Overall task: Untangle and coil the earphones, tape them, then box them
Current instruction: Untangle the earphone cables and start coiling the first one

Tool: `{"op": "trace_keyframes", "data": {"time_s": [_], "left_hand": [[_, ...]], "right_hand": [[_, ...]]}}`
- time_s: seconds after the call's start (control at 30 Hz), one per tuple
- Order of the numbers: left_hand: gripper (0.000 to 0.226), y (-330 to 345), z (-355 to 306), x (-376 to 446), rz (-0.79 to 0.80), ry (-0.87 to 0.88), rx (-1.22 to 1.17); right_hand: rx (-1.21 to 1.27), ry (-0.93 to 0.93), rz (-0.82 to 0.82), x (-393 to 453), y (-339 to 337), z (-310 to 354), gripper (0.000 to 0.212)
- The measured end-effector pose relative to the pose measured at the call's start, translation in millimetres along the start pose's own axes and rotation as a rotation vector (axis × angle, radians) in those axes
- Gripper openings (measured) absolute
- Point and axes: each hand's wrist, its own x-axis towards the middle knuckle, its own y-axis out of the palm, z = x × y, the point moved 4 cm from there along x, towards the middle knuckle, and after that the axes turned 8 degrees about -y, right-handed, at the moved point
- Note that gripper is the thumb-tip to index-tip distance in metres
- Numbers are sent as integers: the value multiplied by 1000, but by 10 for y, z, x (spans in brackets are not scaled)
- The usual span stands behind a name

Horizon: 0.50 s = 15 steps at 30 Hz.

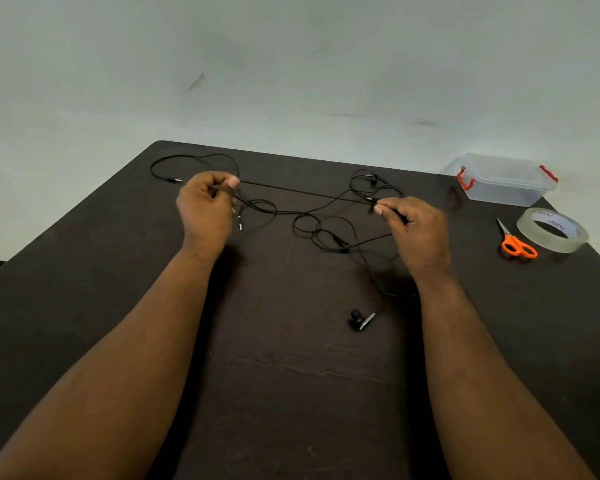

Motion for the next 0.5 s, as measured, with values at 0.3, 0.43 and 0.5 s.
{"op": "trace_keyframes", "data": {"time_s": [0.3,0.43,0.5], "left_hand": [[7,-154,118,130,-87,-144,-5],[9,-120,84,97,22,-124,82],[10,-60,25,6,85,-126,97]], "right_hand": [[-112,58,-23,-67,-80,-73,13],[-113,115,-58,-93,-108,-196,15],[-101,121,-71,-86,-84,-164,15]]}}
